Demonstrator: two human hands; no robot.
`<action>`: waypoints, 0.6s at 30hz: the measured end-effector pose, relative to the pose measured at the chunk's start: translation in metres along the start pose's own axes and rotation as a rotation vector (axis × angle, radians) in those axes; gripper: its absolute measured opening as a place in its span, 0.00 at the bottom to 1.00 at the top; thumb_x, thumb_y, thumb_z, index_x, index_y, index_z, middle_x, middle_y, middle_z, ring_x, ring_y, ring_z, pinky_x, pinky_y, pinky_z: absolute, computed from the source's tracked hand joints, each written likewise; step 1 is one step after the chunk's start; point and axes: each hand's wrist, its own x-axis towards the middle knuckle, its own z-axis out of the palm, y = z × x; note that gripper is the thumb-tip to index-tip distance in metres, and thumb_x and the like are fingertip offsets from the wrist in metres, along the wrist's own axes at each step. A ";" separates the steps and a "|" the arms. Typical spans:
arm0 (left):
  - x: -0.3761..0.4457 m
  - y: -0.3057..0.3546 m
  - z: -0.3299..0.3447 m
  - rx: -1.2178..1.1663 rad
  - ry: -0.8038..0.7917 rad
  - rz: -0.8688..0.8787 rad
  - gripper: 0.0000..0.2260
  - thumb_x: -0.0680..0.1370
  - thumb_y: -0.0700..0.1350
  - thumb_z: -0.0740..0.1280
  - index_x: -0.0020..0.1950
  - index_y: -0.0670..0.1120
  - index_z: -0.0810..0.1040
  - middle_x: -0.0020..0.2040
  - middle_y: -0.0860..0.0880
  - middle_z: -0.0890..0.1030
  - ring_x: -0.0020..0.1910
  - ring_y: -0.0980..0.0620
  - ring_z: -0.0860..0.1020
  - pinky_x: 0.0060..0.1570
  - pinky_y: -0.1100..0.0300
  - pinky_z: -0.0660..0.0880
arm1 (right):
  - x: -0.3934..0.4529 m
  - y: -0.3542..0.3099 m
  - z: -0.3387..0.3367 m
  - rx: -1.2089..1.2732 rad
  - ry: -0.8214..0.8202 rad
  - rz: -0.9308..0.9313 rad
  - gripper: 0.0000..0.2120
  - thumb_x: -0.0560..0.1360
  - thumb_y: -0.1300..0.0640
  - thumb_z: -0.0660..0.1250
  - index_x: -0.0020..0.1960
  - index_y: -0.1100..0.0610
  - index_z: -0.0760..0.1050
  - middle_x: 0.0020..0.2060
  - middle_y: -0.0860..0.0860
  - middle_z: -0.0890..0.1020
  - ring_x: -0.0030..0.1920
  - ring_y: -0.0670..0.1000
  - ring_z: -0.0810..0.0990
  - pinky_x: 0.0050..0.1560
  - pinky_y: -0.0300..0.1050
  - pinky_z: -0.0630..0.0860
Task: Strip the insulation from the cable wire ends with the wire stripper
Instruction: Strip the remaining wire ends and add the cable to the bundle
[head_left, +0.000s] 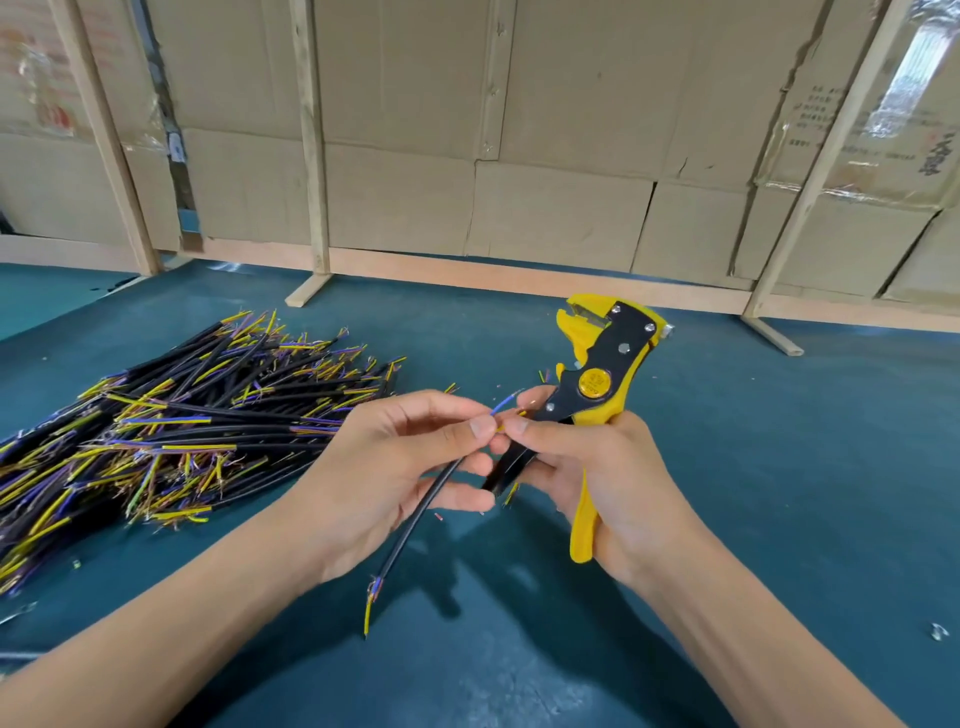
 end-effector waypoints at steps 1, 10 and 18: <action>-0.001 0.000 0.001 0.018 -0.012 -0.008 0.08 0.72 0.43 0.73 0.48 0.41 0.86 0.45 0.41 0.84 0.37 0.51 0.82 0.33 0.56 0.81 | 0.000 0.000 -0.001 -0.012 0.018 -0.012 0.07 0.73 0.72 0.71 0.48 0.63 0.78 0.40 0.63 0.83 0.42 0.63 0.83 0.41 0.54 0.82; 0.009 -0.004 -0.029 1.151 0.515 0.572 0.10 0.80 0.50 0.68 0.41 0.48 0.79 0.34 0.52 0.78 0.35 0.53 0.76 0.41 0.56 0.74 | 0.015 -0.028 -0.046 0.168 0.203 0.317 0.04 0.72 0.69 0.68 0.46 0.63 0.77 0.37 0.60 0.81 0.37 0.55 0.84 0.44 0.60 0.83; 0.021 -0.013 -0.054 1.522 0.343 0.163 0.14 0.77 0.60 0.68 0.54 0.51 0.80 0.48 0.51 0.74 0.55 0.48 0.75 0.55 0.58 0.71 | 0.033 -0.036 -0.084 0.217 0.388 0.395 0.11 0.75 0.68 0.65 0.37 0.68 0.82 0.35 0.60 0.83 0.34 0.56 0.86 0.37 0.59 0.84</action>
